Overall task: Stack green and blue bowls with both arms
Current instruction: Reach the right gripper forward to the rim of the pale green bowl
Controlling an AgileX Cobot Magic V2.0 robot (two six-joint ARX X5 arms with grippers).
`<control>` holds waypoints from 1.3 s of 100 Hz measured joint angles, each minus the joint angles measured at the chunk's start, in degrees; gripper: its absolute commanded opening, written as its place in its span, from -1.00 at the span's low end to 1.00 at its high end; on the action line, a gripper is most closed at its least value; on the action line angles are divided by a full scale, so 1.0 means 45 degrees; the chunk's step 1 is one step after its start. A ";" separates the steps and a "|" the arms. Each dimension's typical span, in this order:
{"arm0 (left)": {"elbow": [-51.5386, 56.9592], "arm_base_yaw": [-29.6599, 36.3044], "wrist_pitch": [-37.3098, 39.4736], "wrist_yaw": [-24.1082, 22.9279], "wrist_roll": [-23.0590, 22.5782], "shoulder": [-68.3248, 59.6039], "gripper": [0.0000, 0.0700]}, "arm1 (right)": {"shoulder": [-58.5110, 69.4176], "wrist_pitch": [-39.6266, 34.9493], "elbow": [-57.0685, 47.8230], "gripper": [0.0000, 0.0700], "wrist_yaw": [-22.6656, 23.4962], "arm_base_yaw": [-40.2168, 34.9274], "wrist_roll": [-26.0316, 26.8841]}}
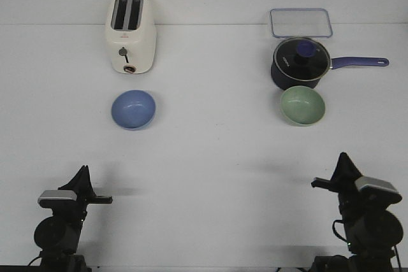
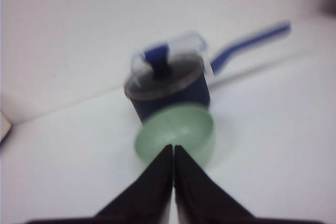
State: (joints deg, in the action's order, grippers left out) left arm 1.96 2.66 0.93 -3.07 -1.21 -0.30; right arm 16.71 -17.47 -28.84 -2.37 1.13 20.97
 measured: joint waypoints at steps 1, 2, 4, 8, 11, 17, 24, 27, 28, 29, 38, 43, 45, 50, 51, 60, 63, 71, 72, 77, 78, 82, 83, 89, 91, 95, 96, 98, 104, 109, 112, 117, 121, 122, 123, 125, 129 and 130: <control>0.0000 0.0000 0.0005 0.0000 0.0000 0.0000 -0.96 | 0.0243 -0.0121 -0.0257 -0.11 -0.0005 0.0000 -0.0034; 0.0000 0.0000 0.0000 0.0000 0.0000 0.0000 -0.96 | 0.0486 -0.0238 -0.0510 0.01 -0.0005 0.0000 -0.0049; 0.0000 0.0000 0.0005 0.0000 0.0000 0.0000 -0.96 | 0.0971 -0.0476 -0.0996 0.24 -0.0005 0.0000 -0.0102; 0.0000 0.0000 0.0000 0.0000 0.0000 0.0000 -0.96 | 0.2001 -0.0976 -0.1899 0.49 -0.0005 0.0000 -0.0228; 0.0000 0.0000 0.0000 0.0000 0.0000 0.0000 -0.96 | 0.2783 -0.1360 -0.2535 0.49 -0.0005 0.0000 -0.0291; 0.0000 0.0000 0.0000 0.0000 0.0000 0.0000 -0.96 | 0.4347 -0.2127 -0.3745 0.48 -0.0005 0.0000 -0.0447; 0.0000 0.0000 0.0005 0.0000 0.0000 0.0000 -0.96 | 0.6139 -0.2739 -0.5032 0.42 -0.0039 0.0000 -0.0733; 0.0000 0.0000 0.0000 0.0000 0.0000 0.0000 -0.96 | 0.6858 -0.2880 -0.5523 0.36 -0.0092 0.0005 -0.0869; 0.0000 0.0000 0.0005 0.0000 0.0000 0.0000 -0.96 | 0.7101 -0.2919 -0.5683 0.34 -0.0112 0.0005 -0.0913; 0.0000 0.0000 0.0005 0.0000 0.0000 0.0000 -0.96 | 0.7358 -0.2948 -0.5829 0.32 -0.0126 0.0010 -0.0957; 0.0000 0.0000 0.0005 0.0000 0.0000 0.0000 -0.96 | 0.9457 -0.3225 -0.6980 0.28 -0.0121 0.0151 -0.1282; 0.0000 0.0000 0.0005 0.0000 0.0000 0.0000 -0.96 | 1.0550 -0.3410 -0.7601 0.28 -0.0058 0.0325 -0.1384; 0.0000 0.0000 0.0000 0.0000 0.0000 0.0000 -0.96 | 1.0982 -0.3463 -0.7844 0.28 -0.0039 0.0413 -0.1428; 0.0000 0.0000 0.0000 0.0000 0.0000 0.0000 -0.96 | 1.2094 -0.3599 -0.8510 0.28 0.0189 0.0651 -0.1545; 0.0000 0.0000 0.0005 0.0000 0.0000 0.0000 -0.96 | 1.2318 -0.3599 -0.8631 0.28 0.0243 0.0699 -0.1583; 0.0000 0.0000 0.0005 0.0000 0.0000 0.0000 -0.96 | 1.4222 -0.3784 -0.9719 0.28 0.0641 0.1073 -0.1715; 0.0000 0.0000 0.0000 0.0000 0.0000 0.0000 -0.96 | 1.4819 -0.3910 -1.0054 0.28 0.0782 0.1185 -0.1734; 0.0000 0.0000 0.0000 0.0000 0.0000 0.0000 -0.96 | 1.6232 -0.4148 -1.0720 0.28 0.1088 0.1452 -0.1812; 0.0000 0.0000 0.0000 0.0000 0.0000 0.0000 -0.96 | 1.6383 -0.4158 -1.0778 0.28 0.1117 0.1477 -0.1817; 0.0000 0.0000 0.0000 0.0000 0.0000 0.0000 -0.96 | 1.7068 -0.4172 -1.1001 0.28 0.1175 0.1598 -0.1865; 0.0000 0.0000 0.0000 0.0000 0.0000 0.0000 -0.96 | 1.7184 -0.4172 -1.1035 0.28 0.1175 0.1617 -0.1875; 0.0000 0.0000 0.0005 0.0000 0.0000 0.0000 -0.96 | 1.7592 -0.4167 -1.1137 0.28 0.1190 0.1690 -0.1909; 0.0000 0.0000 0.0000 0.0000 0.0000 0.0000 -0.96 | 1.7690 -0.4158 -1.1152 0.28 0.1214 0.1700 -0.1909; 0.0000 0.0000 0.0005 0.0000 0.0000 0.0000 -0.96 | 1.8117 -0.4012 -1.1171 0.28 0.1297 0.1773 -0.1938; 0.0000 0.0000 0.0000 0.0000 0.0000 0.0000 -0.96 | 1.8224 -0.3954 -1.1171 0.28 0.1355 0.1783 -0.1943; 0.0000 0.0000 0.0000 0.0000 0.0005 0.0000 -0.96 | 1.8447 -0.3803 -1.1176 0.28 0.1535 0.1836 -0.1948; 0.0000 0.0000 0.0000 0.0000 0.0000 0.0000 -0.96 | 1.8510 -0.3755 -1.1176 0.28 0.1574 0.1841 -0.1948; 0.0000 0.0000 0.0000 0.0000 0.0000 0.0000 -0.96 | 1.8603 -0.3657 -1.1181 0.28 0.1647 0.1841 -0.1948; 0.0000 0.0000 0.0000 0.0000 0.0000 0.0000 -0.96 | 1.8943 -0.3419 -1.1239 0.28 0.1889 0.1851 -0.1953; 0.0000 0.0000 0.0000 0.0000 0.0000 0.0000 -0.96 | 1.9205 -0.3191 -1.1259 0.25 0.2021 0.1846 -0.1953; 0.0000 0.0000 0.0000 0.0000 0.0000 0.0000 -0.96 | 1.9380 -0.3123 -1.1264 0.19 0.2089 0.1846 -0.1953; 0.0000 0.0000 0.0000 0.0000 0.0000 0.0000 -0.96 | 1.9637 -0.3104 -1.1264 0.05 0.2186 0.1846 -0.1948; 0.0000 0.0000 0.0005 0.0000 0.0000 0.0000 -0.96 | 1.9822 -0.3104 -1.1264 -0.15 0.2195 0.1846 -0.1948; 0.0000 0.0000 0.0000 0.0000 0.0000 0.0000 -0.96 | 1.9870 -0.3104 -1.1264 -0.22 0.2195 0.1846 -0.1948; 0.0000 0.0000 0.0000 0.0000 0.0000 0.0000 -0.96 | 1.9909 -0.3104 -1.1264 -0.31 0.2200 0.1846 -0.1953; 0.0000 0.0000 0.0000 0.0000 0.0000 0.0000 -0.96 | 1.9968 -0.3099 -1.1264 -0.48 0.2195 0.1846 -0.1948; 0.0000 0.0000 0.0005 0.0000 0.0000 0.0000 -0.96 | 2.0021 -0.3089 -1.1259 -0.88 0.2195 0.1846 -0.1948; 0.0000 0.0000 0.0005 0.0000 0.0000 0.0000 -0.96 | 2.0021 -0.3084 -1.1264 -0.96 0.2195 0.1846 -0.1948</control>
State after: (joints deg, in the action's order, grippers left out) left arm 1.96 2.66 0.95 -3.07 -1.21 -0.30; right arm 106.80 -31.35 -79.53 7.51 9.43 12.21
